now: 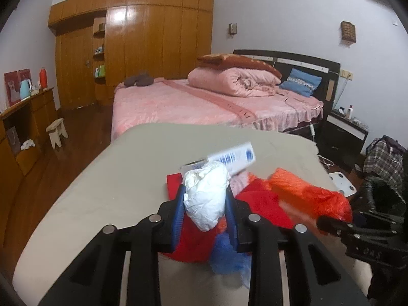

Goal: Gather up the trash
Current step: 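Drop the red bag in the bin while the left tool drops a white tissue ball in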

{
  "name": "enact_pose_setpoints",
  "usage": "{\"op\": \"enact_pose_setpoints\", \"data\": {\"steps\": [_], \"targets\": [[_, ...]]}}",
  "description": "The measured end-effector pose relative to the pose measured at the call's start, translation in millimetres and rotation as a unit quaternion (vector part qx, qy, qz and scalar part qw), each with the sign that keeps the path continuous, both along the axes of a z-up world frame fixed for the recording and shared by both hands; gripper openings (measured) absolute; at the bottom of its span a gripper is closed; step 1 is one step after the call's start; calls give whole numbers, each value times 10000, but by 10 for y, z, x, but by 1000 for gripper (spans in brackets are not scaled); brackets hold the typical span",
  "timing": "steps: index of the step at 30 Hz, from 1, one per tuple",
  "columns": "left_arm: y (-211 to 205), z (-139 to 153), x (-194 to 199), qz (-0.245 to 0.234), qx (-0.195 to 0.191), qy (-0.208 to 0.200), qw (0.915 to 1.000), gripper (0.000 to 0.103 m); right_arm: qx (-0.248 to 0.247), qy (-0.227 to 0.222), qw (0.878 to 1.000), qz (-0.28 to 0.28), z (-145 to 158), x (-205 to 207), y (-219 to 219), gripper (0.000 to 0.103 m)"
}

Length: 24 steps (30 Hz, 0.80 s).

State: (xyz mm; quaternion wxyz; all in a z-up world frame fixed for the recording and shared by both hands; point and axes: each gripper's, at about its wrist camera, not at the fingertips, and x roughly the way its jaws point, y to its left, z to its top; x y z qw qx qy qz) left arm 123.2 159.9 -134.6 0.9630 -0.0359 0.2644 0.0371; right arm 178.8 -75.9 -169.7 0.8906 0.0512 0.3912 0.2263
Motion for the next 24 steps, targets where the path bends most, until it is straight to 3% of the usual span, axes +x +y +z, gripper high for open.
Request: {"op": "enact_pose_setpoints", "data": {"steps": [13, 24], "targets": [[-396, 336, -354, -428, 63, -274, 9987, 29, 194, -407, 9989, 110, 443, -412, -226, 45], [-948, 336, -378, -1017, -17, -228, 9946, 30, -101, -599, 9967, -542, 542, -688, -854, 45]]}}
